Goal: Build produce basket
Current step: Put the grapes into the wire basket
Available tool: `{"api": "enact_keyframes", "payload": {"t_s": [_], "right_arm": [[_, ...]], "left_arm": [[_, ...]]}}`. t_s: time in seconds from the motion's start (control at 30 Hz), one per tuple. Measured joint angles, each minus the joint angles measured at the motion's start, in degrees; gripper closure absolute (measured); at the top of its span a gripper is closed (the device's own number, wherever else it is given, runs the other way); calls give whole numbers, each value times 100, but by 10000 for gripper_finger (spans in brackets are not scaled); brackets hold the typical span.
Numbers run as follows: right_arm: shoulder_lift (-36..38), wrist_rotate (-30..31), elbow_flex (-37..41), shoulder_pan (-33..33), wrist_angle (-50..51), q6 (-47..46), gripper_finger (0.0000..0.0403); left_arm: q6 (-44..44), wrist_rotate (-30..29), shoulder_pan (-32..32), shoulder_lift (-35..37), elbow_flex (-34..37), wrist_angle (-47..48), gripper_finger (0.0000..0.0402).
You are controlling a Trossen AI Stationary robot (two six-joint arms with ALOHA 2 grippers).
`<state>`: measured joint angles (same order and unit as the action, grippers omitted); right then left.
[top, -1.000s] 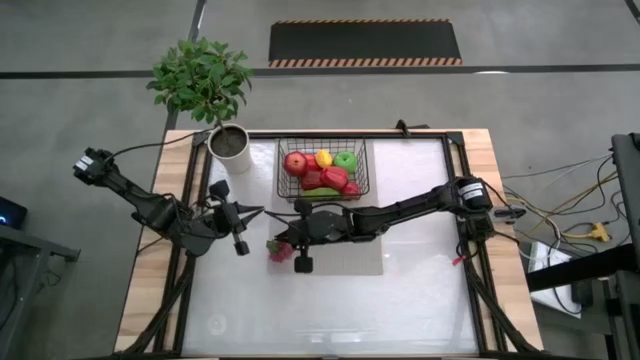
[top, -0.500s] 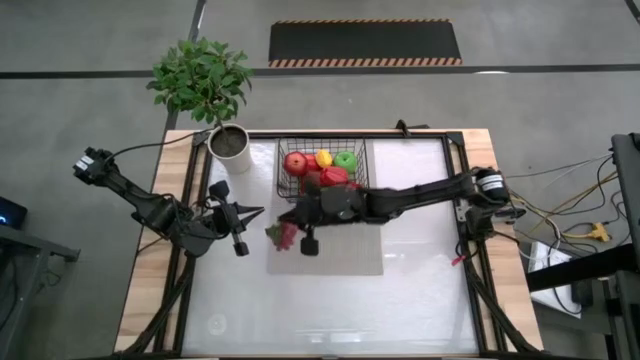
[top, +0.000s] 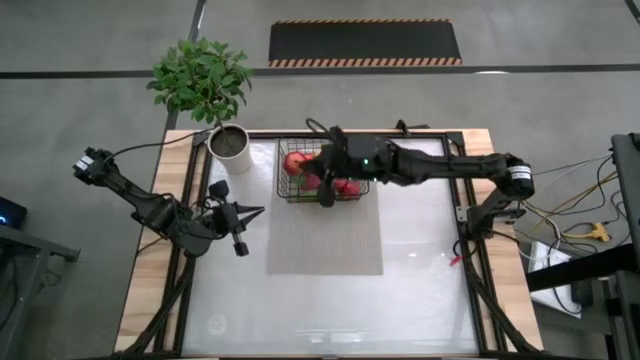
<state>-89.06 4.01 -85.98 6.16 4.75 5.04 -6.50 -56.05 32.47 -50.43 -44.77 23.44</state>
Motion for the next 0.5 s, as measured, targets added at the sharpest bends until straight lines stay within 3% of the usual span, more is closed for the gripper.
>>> {"api": "enact_keyframes", "payload": {"t_s": [0.2,0.33,0.5], "right_arm": [[-165,-85,32,409,70,-111,395],[-360,-545,37,500,4,-275,395],[-658,-562,37,502,-151,-315,395]], "left_arm": [[144,-16,0,0,0,-148,401],[149,-20,0,2,-2,-154,402],[149,-20,-2,0,0,-155,401]]}}
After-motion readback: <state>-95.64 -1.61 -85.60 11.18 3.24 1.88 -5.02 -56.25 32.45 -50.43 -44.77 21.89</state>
